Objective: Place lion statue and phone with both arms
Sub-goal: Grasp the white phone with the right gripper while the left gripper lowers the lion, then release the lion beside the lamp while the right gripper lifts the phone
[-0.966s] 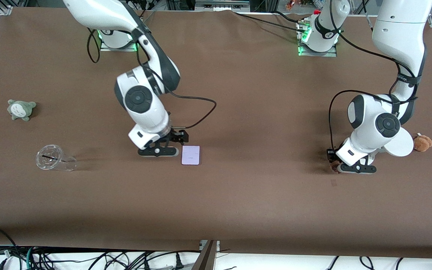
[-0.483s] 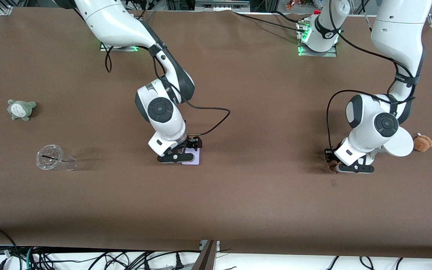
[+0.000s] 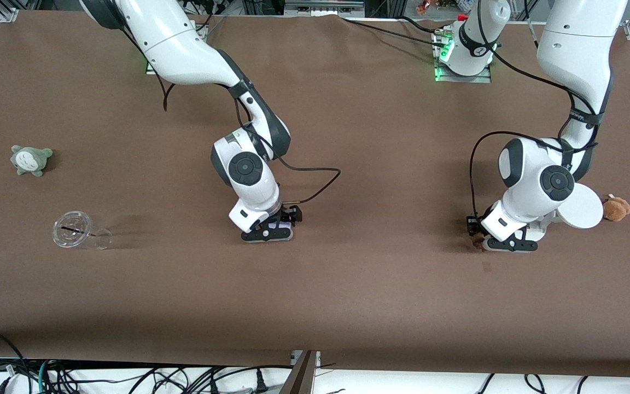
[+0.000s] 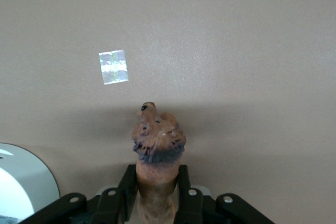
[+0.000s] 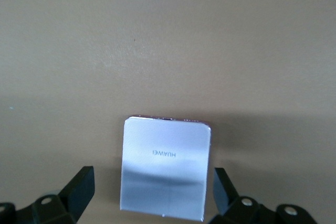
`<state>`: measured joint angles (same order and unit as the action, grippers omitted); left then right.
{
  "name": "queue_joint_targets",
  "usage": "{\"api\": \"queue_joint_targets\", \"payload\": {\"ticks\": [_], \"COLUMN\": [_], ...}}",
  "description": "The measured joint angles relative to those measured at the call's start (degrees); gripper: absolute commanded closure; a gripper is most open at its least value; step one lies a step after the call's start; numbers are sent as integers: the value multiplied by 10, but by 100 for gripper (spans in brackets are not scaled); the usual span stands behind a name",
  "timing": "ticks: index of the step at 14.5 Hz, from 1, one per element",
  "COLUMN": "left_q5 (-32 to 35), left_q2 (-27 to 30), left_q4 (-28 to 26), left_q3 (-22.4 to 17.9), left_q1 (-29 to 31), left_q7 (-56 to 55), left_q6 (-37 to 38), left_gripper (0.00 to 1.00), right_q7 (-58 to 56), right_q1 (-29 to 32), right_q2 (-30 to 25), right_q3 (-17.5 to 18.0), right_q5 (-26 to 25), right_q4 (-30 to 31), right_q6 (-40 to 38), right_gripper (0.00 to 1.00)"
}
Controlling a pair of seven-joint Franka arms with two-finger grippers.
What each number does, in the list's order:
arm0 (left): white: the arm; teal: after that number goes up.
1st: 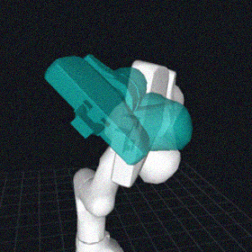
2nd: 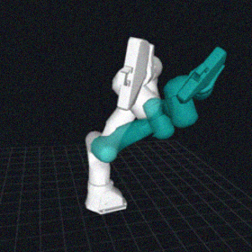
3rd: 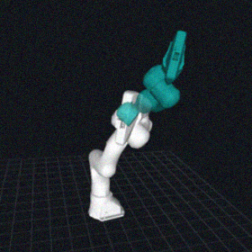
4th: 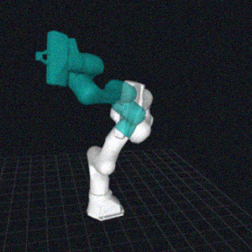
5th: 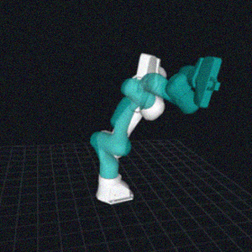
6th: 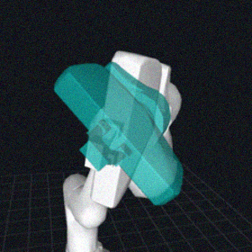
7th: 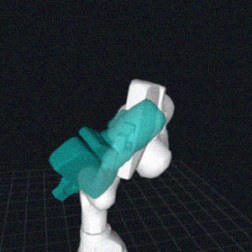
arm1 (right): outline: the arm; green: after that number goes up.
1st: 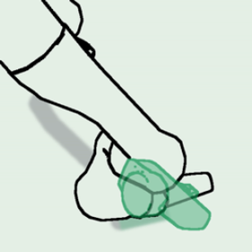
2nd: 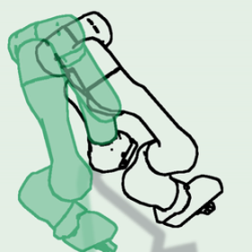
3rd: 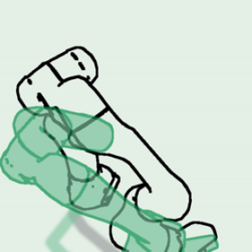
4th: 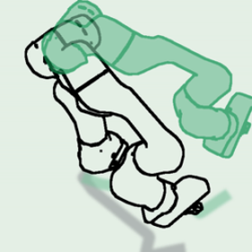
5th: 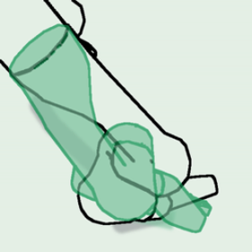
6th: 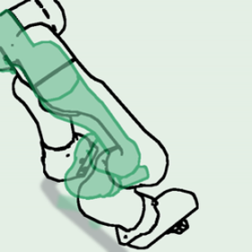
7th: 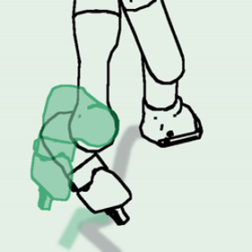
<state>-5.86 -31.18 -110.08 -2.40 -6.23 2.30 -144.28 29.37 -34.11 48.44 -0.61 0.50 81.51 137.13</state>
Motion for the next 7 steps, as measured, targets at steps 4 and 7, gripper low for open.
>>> {"api": "queue_joint_targets", "payload": {"ticks": [4, 7], "left_q5": [0, 0], "left_q2": [-4, -4], "left_q4": [0, 0], "left_q3": [1, 2], "left_q1": [0, 0], "left_q7": [0, 0], "left_q6": [-3, -3], "left_gripper": [87, 3], "right_q7": [0, 0], "right_q1": [0, 0], "right_q2": [11, 19], "right_q3": [-1, -1], "right_q5": [0, 0], "right_q4": [0, 0], "right_q6": [9, 23], "right_gripper": [0, 0]}}
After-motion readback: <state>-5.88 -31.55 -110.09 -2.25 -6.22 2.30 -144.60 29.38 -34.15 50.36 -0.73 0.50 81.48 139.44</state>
